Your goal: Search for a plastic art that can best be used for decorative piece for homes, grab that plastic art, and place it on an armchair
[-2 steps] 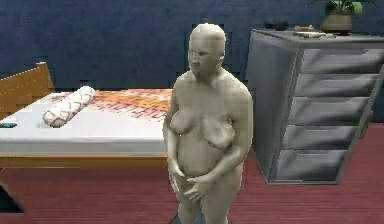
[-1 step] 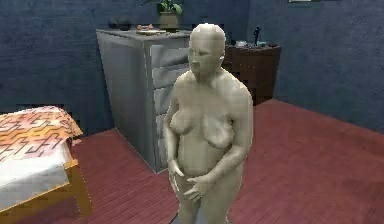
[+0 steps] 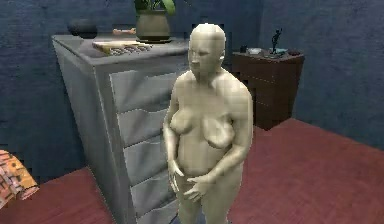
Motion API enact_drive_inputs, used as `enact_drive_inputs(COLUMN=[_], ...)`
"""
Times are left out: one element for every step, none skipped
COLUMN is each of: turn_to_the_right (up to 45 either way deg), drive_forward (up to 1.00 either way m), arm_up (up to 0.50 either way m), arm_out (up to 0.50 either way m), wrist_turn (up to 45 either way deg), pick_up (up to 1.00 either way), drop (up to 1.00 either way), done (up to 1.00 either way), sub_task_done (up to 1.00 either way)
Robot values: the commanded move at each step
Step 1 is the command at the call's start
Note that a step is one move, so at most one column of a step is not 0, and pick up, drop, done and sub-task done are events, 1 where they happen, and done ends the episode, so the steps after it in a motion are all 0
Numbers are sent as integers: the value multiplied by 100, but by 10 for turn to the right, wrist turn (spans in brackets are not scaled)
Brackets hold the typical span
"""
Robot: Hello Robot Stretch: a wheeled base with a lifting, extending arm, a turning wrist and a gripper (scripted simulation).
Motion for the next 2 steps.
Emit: enact_drive_inputs(turn_to_the_right=[450, 120], drive_forward=[0, 0], arm_up=[0, 0], arm_out=[0, 0], wrist_turn=[0, 0], pick_up=[0, 0], drop=[0, 0], done=[0, 0], sub_task_done=[0, 0])
